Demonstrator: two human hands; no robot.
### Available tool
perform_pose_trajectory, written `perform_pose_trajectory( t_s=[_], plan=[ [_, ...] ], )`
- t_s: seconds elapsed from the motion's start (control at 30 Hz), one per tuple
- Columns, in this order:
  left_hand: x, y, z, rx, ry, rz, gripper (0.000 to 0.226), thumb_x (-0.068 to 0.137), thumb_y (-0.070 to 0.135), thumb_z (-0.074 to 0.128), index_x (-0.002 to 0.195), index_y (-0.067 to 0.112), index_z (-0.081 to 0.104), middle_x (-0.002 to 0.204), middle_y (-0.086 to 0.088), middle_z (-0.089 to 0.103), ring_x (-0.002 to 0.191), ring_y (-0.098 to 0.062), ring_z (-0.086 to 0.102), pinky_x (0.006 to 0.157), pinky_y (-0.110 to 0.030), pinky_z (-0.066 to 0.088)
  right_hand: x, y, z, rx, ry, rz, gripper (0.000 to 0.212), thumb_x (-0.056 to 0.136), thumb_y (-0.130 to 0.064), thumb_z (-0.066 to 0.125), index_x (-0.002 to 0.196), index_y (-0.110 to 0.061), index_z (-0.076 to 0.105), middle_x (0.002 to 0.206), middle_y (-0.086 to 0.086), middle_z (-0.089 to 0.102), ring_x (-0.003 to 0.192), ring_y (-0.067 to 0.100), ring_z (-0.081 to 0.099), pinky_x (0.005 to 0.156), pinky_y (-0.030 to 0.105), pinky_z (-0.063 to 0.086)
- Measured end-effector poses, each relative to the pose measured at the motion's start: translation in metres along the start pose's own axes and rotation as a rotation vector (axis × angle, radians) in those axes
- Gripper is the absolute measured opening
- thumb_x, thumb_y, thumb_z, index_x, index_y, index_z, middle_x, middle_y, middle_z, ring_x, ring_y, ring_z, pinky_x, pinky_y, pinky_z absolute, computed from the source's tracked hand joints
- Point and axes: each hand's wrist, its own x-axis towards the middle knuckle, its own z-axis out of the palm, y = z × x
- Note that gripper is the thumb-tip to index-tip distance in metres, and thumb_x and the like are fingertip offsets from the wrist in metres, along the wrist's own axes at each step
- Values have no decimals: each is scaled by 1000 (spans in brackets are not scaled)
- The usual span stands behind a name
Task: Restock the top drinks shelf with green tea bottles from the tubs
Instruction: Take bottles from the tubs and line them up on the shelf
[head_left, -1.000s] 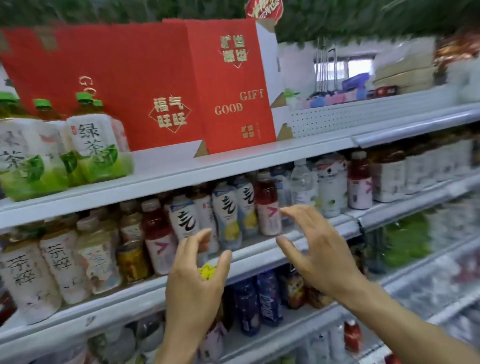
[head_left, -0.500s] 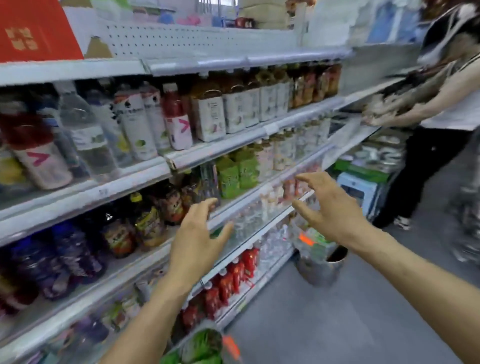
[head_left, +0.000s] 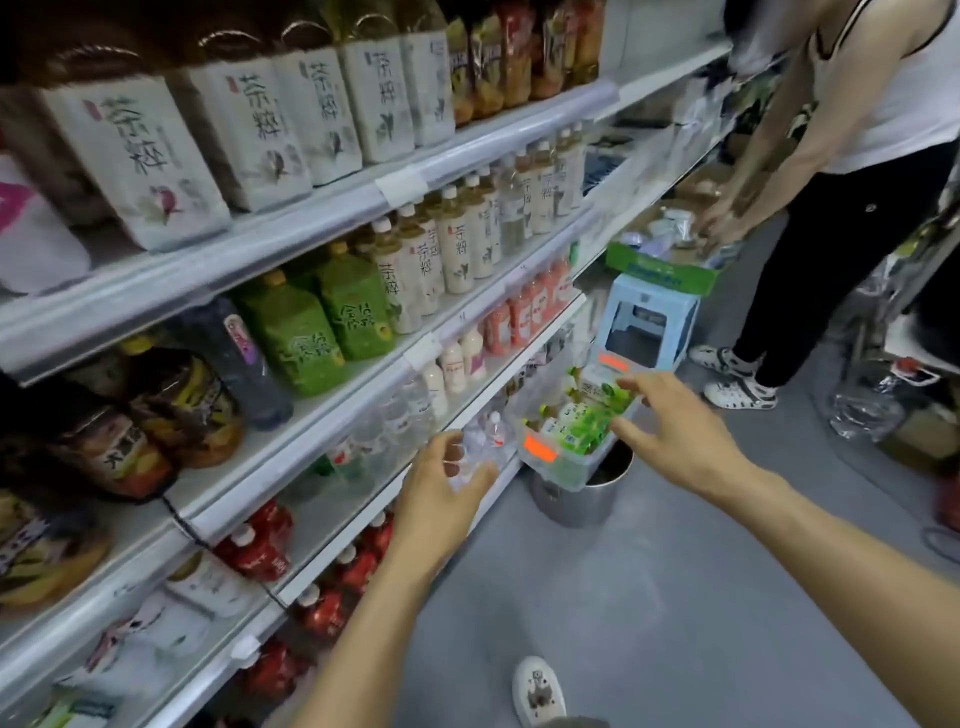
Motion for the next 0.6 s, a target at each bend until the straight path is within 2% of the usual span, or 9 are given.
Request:
perform_pose_trajectory(
  t_s=[0.1, 0.17, 0.27, 0.37, 0.4, 0.47, 0.53, 0.6],
  plan=[
    [65, -2, 37, -51, -40, -120, 37, 90, 33, 72, 122, 32, 54, 108, 14, 58, 100, -13, 61, 88, -45, 57, 63, 39, 20, 10, -96, 64, 45, 94, -35, 60, 135, -24, 49, 136, 2, 49, 123, 22, 50, 93, 44, 48],
    [107, -4, 59, -96, -45, -199, 42, 91, 31, 73, 128, 23, 56, 111, 7, 61, 96, -15, 62, 82, -43, 57, 105, 62, 31, 1, -174, 88, 46, 94, -35, 60, 136, -23, 48, 136, 3, 49, 121, 23, 52, 91, 43, 49],
    [163, -9, 93, -129, -71, -276, 43, 91, 26, 72, 131, 17, 58, 116, -1, 62, 96, -10, 62, 88, -37, 56, 158, 95, 47, 11, -244, 119, 51, 94, -36, 60, 140, -20, 45, 140, 4, 48, 122, 25, 52, 91, 43, 50],
    [205, -16, 128, -143, -115, -348, 38, 93, 23, 71, 127, 17, 56, 104, 7, 58, 87, 1, 57, 70, -13, 49, 199, 127, 67, 45, -313, 159, 52, 94, -35, 62, 140, -18, 45, 139, 7, 47, 118, 27, 55, 89, 44, 50],
    [215, -18, 140, -145, -137, -375, 34, 93, 22, 70, 124, 19, 55, 102, 9, 57, 85, 3, 56, 65, -9, 46, 210, 138, 74, 56, -336, 168, 52, 95, -33, 62, 140, -16, 45, 139, 8, 46, 115, 28, 56, 90, 44, 50],
    [234, -22, 164, -136, -179, -424, 31, 94, 24, 69, 120, 24, 52, 105, 7, 59, 87, 3, 56, 66, -11, 44, 235, 160, 90, 63, -383, 179, 51, 94, -30, 64, 140, -14, 46, 139, 10, 47, 112, 28, 57, 93, 43, 48],
    [254, -29, 190, -150, -172, -481, 32, 93, 25, 69, 120, 25, 53, 113, 0, 62, 89, -5, 58, 69, -16, 44, 260, 184, 108, 71, -427, 168, 51, 93, -26, 66, 138, -11, 49, 138, 13, 50, 115, 31, 57, 95, 42, 48],
    [273, -37, 216, -172, -149, -549, 35, 93, 23, 70, 124, 22, 53, 113, -3, 62, 86, -8, 57, 65, -17, 43, 285, 210, 129, 58, -488, 153, 52, 92, -26, 67, 138, -9, 50, 137, 15, 52, 116, 33, 57, 96, 42, 48]
  ],
)
